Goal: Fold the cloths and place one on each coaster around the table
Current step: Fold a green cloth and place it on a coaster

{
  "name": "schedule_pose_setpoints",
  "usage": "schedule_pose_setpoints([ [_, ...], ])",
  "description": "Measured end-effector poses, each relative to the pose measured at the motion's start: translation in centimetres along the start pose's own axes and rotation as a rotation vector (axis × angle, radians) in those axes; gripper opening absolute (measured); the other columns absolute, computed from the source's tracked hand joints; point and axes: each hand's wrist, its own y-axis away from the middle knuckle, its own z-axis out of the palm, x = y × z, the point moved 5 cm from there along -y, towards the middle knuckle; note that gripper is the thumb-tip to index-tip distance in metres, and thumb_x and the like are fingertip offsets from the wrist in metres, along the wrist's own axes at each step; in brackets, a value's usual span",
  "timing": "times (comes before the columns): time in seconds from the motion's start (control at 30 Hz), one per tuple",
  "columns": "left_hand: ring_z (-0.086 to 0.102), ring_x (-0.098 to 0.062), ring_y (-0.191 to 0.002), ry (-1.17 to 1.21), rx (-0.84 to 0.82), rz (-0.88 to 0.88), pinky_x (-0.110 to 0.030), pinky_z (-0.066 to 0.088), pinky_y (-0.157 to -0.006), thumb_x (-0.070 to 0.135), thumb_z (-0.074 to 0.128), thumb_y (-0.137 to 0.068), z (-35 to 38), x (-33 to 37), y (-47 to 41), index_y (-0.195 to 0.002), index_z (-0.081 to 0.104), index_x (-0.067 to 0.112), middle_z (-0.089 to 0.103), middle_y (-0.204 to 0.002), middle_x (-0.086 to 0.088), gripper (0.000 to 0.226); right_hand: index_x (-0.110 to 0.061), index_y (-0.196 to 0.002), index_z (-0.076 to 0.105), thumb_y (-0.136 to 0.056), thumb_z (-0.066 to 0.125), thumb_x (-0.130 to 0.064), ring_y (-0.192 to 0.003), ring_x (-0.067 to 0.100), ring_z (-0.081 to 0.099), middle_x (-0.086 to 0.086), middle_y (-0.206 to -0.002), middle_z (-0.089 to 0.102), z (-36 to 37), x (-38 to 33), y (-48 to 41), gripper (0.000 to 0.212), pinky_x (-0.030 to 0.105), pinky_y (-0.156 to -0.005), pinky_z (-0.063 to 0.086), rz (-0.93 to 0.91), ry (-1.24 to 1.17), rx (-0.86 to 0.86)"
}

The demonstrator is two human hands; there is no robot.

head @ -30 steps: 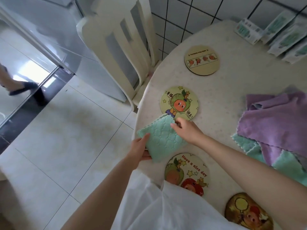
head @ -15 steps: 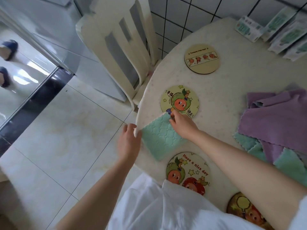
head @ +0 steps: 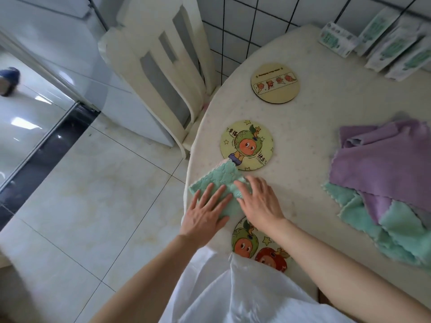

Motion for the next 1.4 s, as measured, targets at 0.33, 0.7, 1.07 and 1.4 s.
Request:
schedule_pose_setpoints([
  [0.33, 0.051, -0.033, -0.115, 0.186, 0.214, -0.341, -0.042, 0.046, -0.092, 0.025, 0.052, -0.091, -3.7, -4.0, -0.1, -0.124, 0.055, 0.019, 0.058, -0.127, -0.003, 0.034, -0.012, -0.122, 0.046, -0.093, 0.05, -0.032, -0.104, 0.022, 0.047, 0.007, -0.119, 0.049, -0.3, 2.0, 1.1, 0.035, 0.031, -0.087, 0.046, 0.247, -0.168, -0.014],
  [0.7, 0.05, -0.023, -0.085, 0.528, -0.126, -0.708, -0.027, 0.039, -0.066, 0.013, 0.068, -0.074, -5.0, -6.5, -3.4, -0.107, 0.06, 0.012, 0.06, -0.099, -0.007, 0.034, -0.006, -0.1, 0.054, -0.086, 0.06, -0.024, -0.091, 0.026, 0.056, 0.01, -0.101, 0.06, 1.2, 3.3, -0.5, 0.023, 0.034, -0.075, 0.05, 0.55, -0.54, -0.298],
  [1.07, 0.066, -0.017, -0.077, 1.645, -0.229, -0.67, -0.025, 0.057, -0.071, -0.006, 0.063, -0.079, -10.8, -8.2, -8.2, -0.09, 0.058, 0.003, 0.065, -0.087, -0.011, 0.015, -0.017, -0.097, 0.059, -0.083, 0.068, -0.024, -0.088, 0.02, 0.064, 0.002, -0.095, 0.065, -6.4, 7.1, -2.4, 0.018, 0.034, -0.08, 0.055, 0.442, -1.095, -0.143],
  [1.4, 0.065, -0.019, -0.094, 1.735, -0.138, -0.521, -0.031, 0.053, -0.088, 0.002, 0.061, -0.086, -17.3, -6.8, -26.3, -0.101, 0.059, 0.006, 0.067, -0.1, -0.007, 0.016, -0.006, -0.112, 0.058, -0.084, 0.067, -0.01, -0.071, 0.018, 0.067, 0.009, -0.094, 0.068, -13.5, 19.4, -13.5, 0.03, 0.027, -0.068, 0.058, 0.562, -1.315, 0.17],
])
